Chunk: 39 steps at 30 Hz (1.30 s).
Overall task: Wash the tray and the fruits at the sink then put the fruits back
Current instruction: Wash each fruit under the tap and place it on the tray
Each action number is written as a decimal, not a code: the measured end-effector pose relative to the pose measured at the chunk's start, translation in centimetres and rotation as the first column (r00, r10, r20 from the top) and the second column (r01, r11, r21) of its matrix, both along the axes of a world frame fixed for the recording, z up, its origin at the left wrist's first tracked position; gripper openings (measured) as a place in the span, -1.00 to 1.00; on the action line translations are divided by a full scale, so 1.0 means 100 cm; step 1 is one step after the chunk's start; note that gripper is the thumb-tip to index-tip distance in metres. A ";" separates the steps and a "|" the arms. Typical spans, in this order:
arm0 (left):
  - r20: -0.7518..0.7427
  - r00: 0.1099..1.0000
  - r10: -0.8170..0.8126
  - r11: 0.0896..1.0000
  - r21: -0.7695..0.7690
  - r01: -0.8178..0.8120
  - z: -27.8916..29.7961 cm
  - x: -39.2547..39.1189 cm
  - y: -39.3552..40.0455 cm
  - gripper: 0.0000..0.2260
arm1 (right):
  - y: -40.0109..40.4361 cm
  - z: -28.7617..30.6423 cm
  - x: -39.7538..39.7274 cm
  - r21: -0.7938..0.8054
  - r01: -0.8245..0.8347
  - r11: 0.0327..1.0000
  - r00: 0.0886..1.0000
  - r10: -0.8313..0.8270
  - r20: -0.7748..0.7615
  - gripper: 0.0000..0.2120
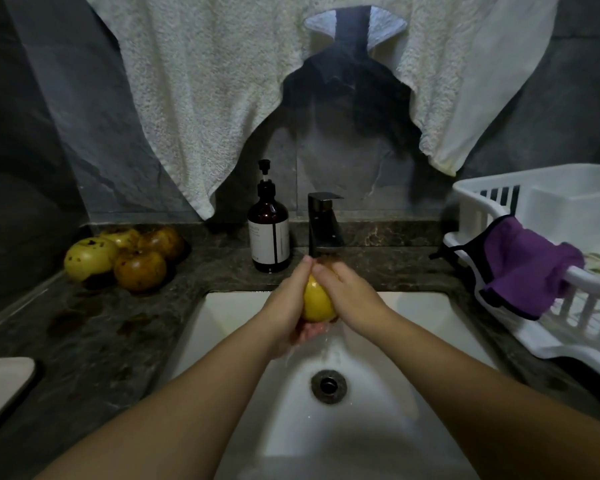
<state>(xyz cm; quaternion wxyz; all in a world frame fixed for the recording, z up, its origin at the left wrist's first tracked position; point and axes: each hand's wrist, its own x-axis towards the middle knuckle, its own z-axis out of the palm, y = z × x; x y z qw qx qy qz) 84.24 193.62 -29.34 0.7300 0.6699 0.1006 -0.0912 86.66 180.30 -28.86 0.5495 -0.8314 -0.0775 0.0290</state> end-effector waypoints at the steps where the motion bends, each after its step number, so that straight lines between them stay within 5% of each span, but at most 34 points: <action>1: 0.064 0.998 0.025 0.997 0.066 -0.029 -0.003 0.003 0.000 -0.55 | 0.001 -0.001 -0.001 0.055 0.022 0.998 0.995 -0.017 -0.099 -0.59; 3: 0.156 0.986 0.062 0.985 0.150 -0.086 -0.005 0.004 -0.002 -0.63 | 0.004 -0.001 -0.003 0.144 0.071 0.987 0.958 -0.027 -0.285 -0.45; 7: -0.035 0.999 -0.012 1.000 -0.019 0.011 -0.002 0.000 0.002 -0.41 | -0.001 -0.001 0.001 -0.054 0.010 0.999 1.000 -0.011 -0.007 -0.60; 11: 0.212 0.975 0.061 0.962 0.249 -0.114 -0.008 0.004 -0.001 -0.56 | 0.000 -0.002 -0.004 0.110 0.002 0.994 0.966 0.026 -0.256 -0.55; 15: 0.045 0.999 0.013 0.996 0.084 -0.016 -0.004 0.001 -0.003 -0.46 | 0.000 -0.005 0.000 0.013 -0.012 1.000 0.999 0.013 -0.038 -0.68; 19: 0.261 0.960 0.105 0.935 0.302 -0.184 -0.011 0.007 -0.002 -0.55 | 0.007 -0.008 -0.005 0.219 0.025 0.975 0.955 0.042 -0.294 -0.51; 23: 0.053 0.999 0.007 0.992 0.124 -0.013 -0.005 0.000 0.001 -0.48 | 0.004 -0.011 -0.002 0.037 -0.002 0.999 0.997 0.005 -0.074 -0.64; 27: 0.244 0.968 0.058 0.955 0.270 -0.125 -0.008 0.003 0.000 -0.68 | 0.004 -0.008 -0.006 0.199 0.022 0.980 0.950 0.042 -0.309 -0.56; 31: 0.021 0.999 0.027 0.999 0.027 -0.027 -0.002 0.000 0.001 -0.56 | -0.003 -0.014 -0.002 0.078 -0.067 0.995 0.997 0.070 -0.040 -0.66; 34: 0.101 0.993 0.053 0.995 0.075 -0.061 -0.002 0.002 0.001 -0.70 | -0.008 -0.013 -0.005 0.145 -0.119 0.982 0.984 0.136 -0.113 -0.82; 39: -0.045 0.996 -0.081 0.982 -0.175 0.072 0.002 -0.001 0.005 -0.63 | -0.016 -0.004 -0.005 0.117 -0.159 0.980 0.986 0.162 -0.023 -0.45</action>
